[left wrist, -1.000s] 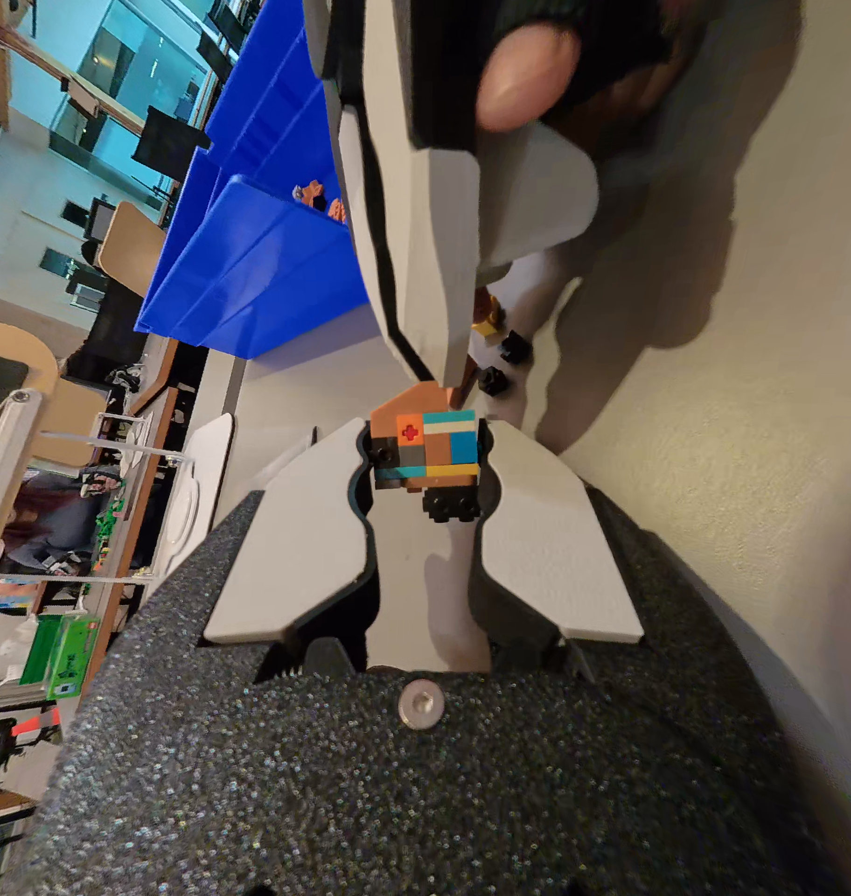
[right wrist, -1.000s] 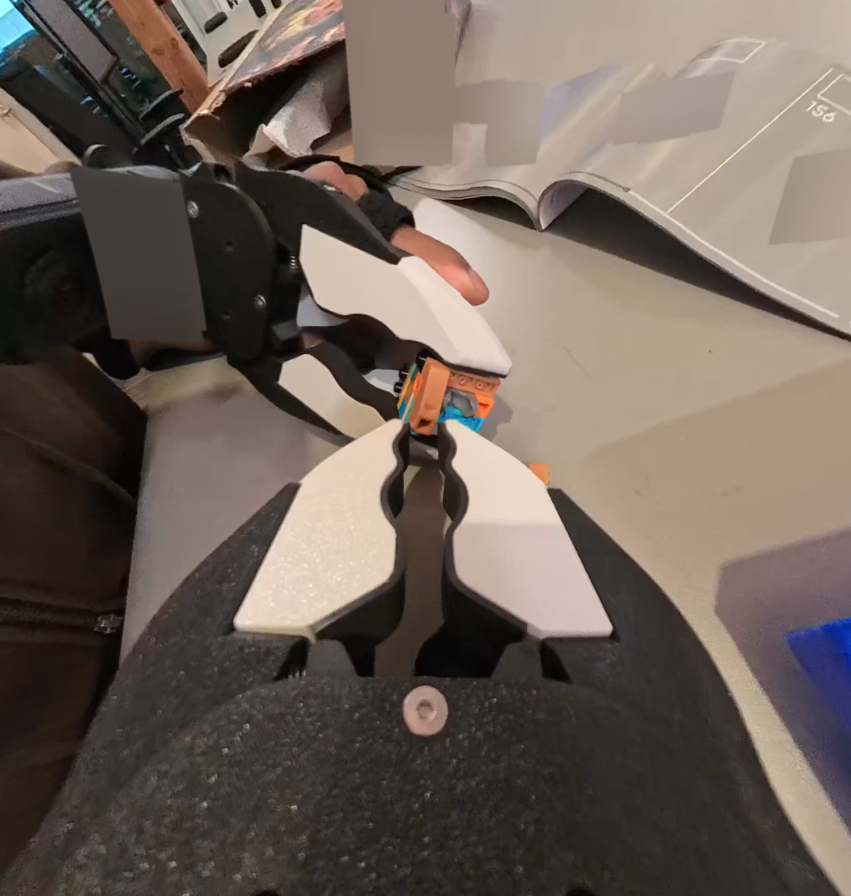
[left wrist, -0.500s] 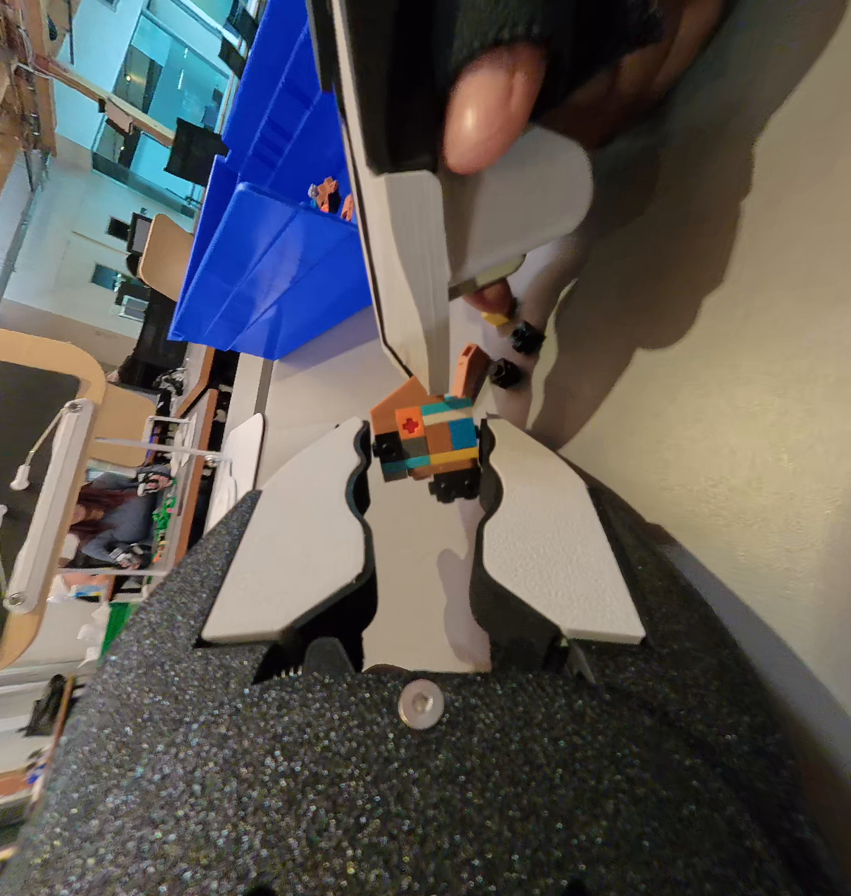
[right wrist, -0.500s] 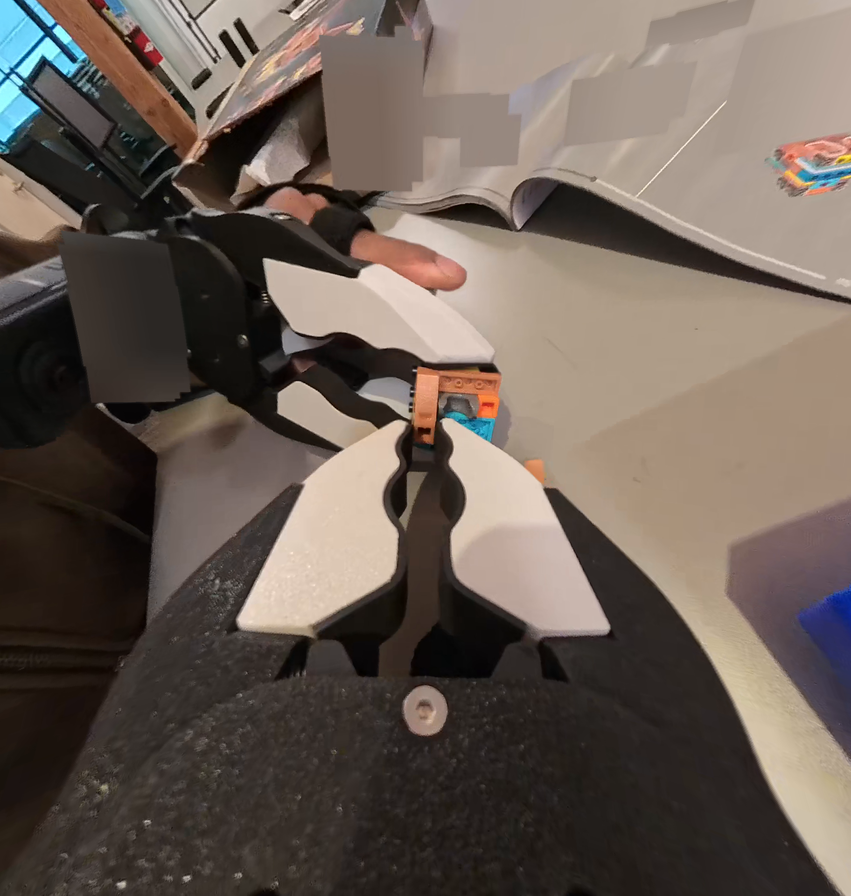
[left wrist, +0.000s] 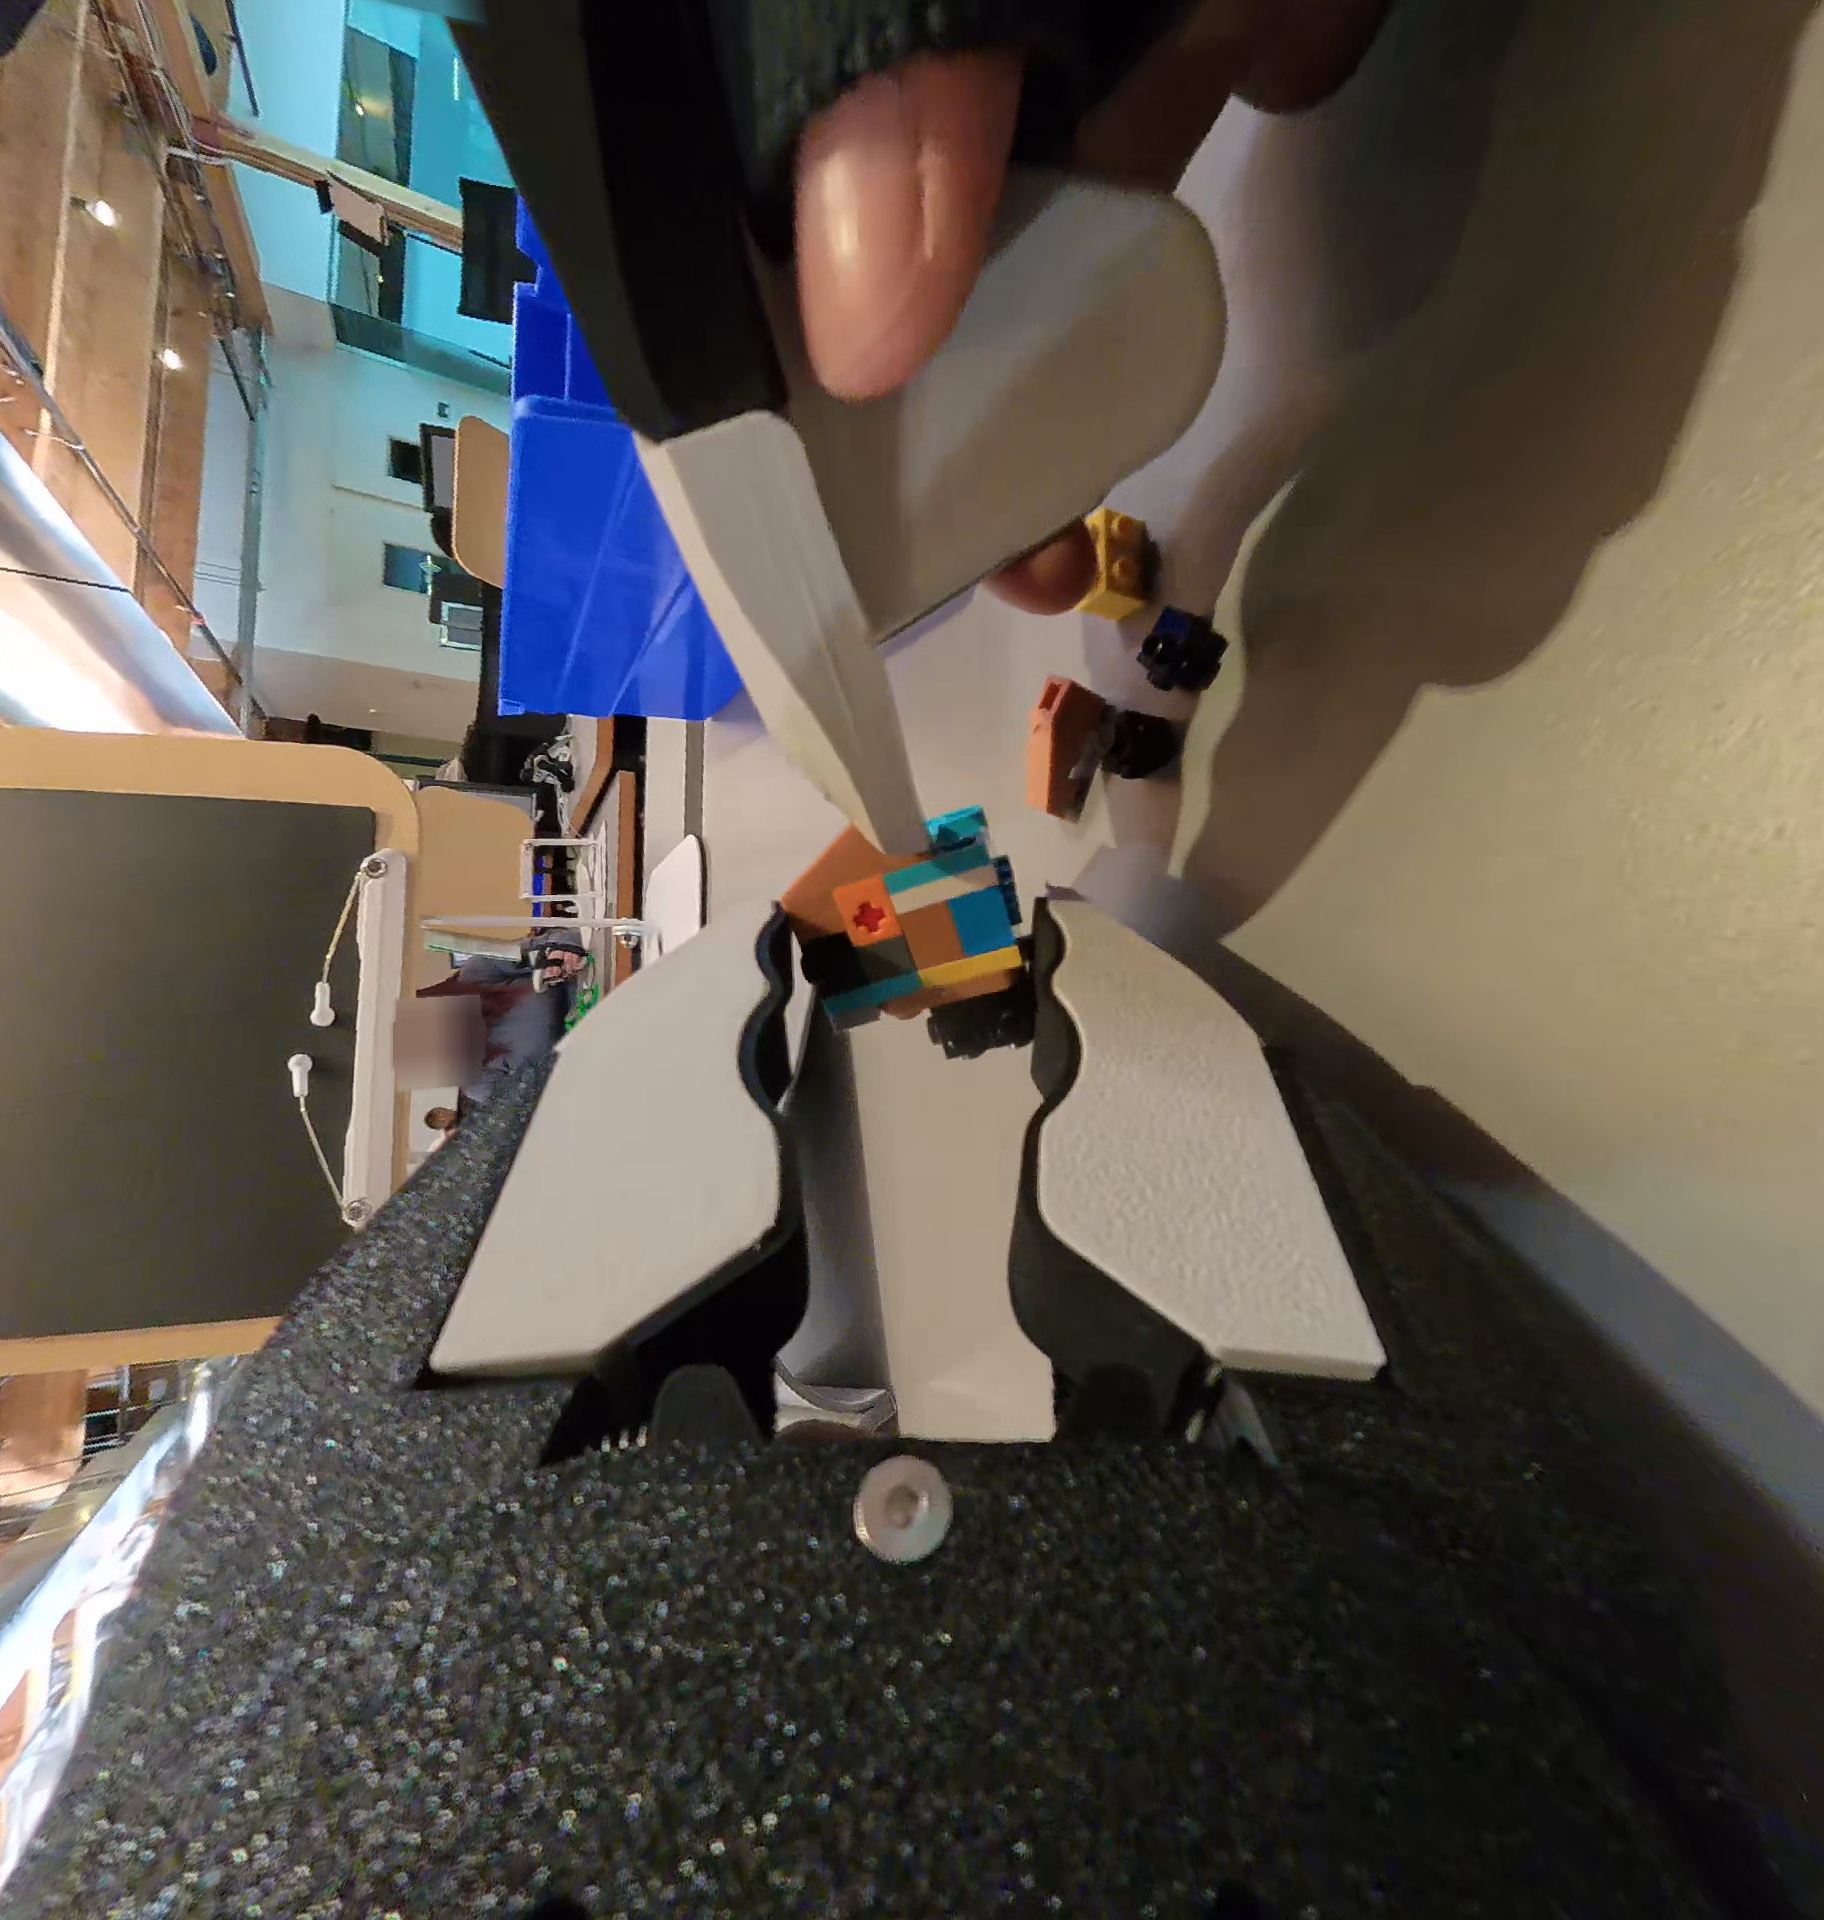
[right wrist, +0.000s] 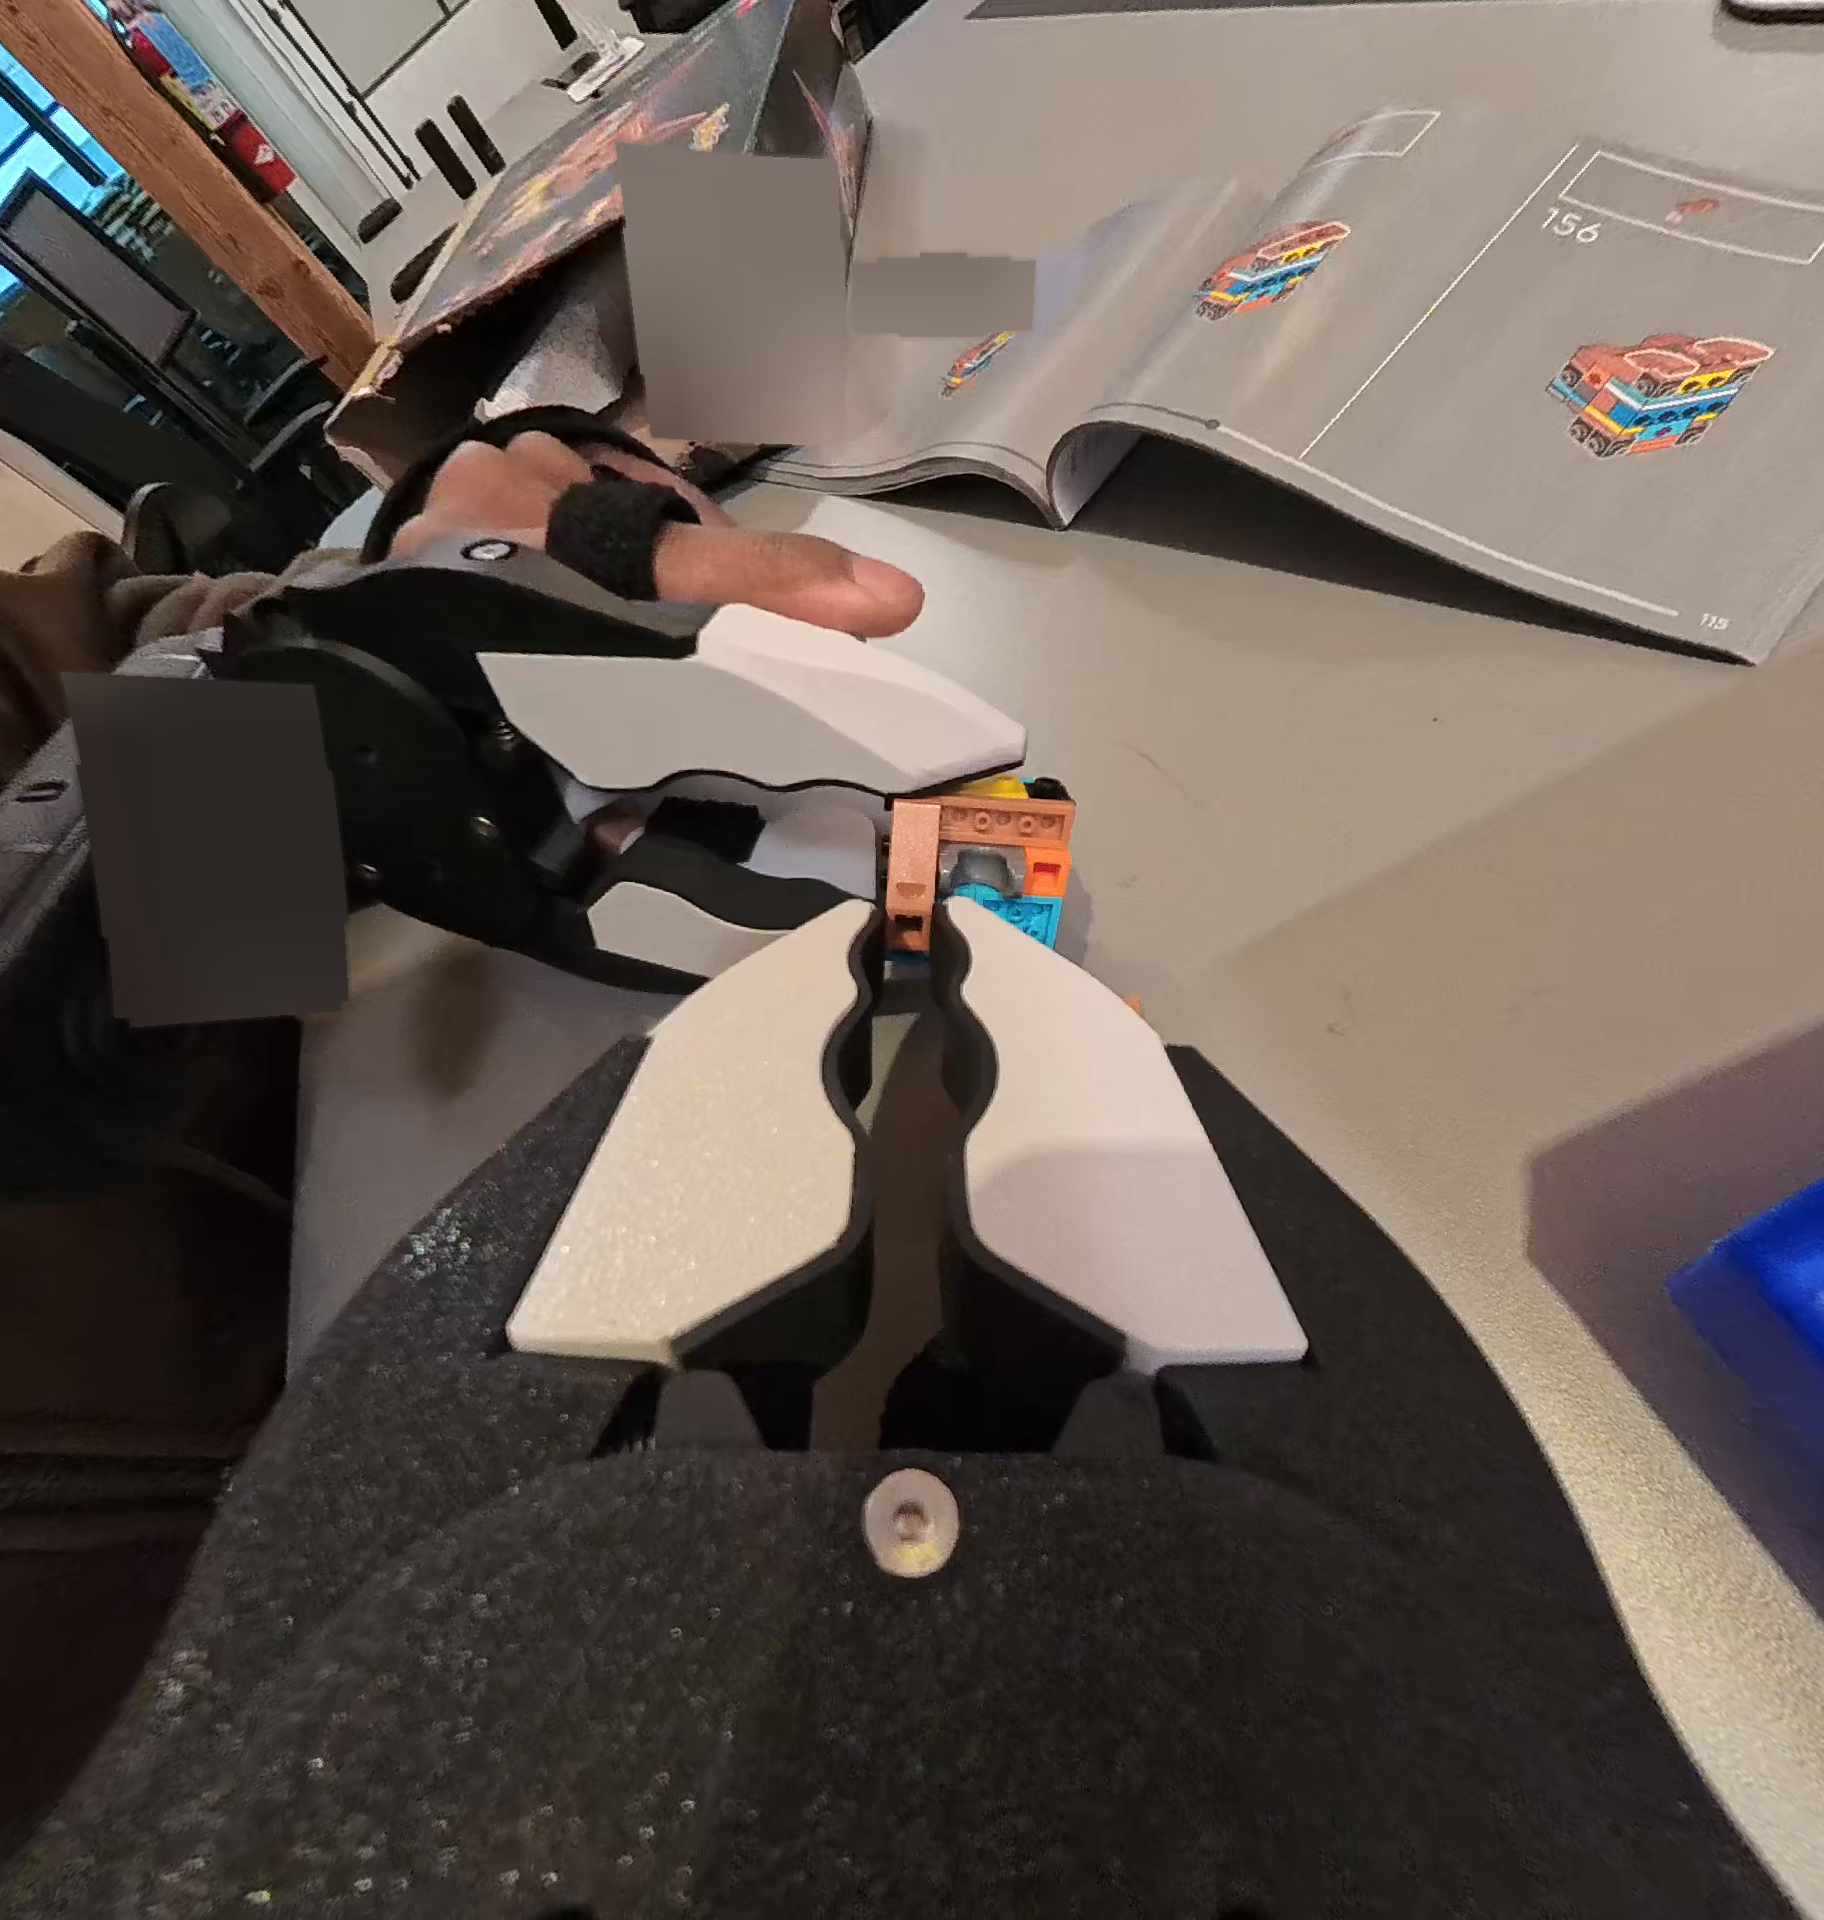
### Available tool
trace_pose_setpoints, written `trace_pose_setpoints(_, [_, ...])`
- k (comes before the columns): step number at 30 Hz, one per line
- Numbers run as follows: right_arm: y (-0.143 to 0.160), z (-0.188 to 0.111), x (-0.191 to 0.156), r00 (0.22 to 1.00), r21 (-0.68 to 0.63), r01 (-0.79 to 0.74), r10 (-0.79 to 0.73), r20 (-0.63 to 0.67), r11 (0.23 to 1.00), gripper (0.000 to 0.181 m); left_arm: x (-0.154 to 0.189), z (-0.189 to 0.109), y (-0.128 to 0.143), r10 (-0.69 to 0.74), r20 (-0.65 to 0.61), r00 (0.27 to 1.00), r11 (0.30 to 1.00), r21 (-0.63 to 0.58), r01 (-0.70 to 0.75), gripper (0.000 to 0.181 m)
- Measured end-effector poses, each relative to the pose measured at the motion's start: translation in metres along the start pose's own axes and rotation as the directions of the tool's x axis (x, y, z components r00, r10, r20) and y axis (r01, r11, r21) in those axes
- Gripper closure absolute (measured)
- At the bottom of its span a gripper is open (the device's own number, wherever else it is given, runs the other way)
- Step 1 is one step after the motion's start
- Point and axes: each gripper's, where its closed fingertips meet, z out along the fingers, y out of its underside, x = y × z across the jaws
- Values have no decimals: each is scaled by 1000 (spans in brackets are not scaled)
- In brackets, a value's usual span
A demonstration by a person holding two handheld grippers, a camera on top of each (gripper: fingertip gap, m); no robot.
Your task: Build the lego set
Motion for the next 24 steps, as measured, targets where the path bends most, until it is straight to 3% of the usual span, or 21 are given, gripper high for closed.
trace_pose_setpoints(7, [0, 0, 0, 999, -8, 40, -41, -25, 999, 174, -3, 1, -1, 60, 22, 998, 998, 18, -61, 140])
trace_pose_setpoints(17, [12, 4, 5, 948, -125, 261, -279, -153, 957, 173, 8, 4, 3, 129, -40, 991, 991, -32, -130, 141])
trace_pose_setpoints(24, [16, 4, 5, 902, -186, 369, -399, -162, 910, 172, 12, 5, 3, 138, -73, 988, 990, -27, -140, 141])
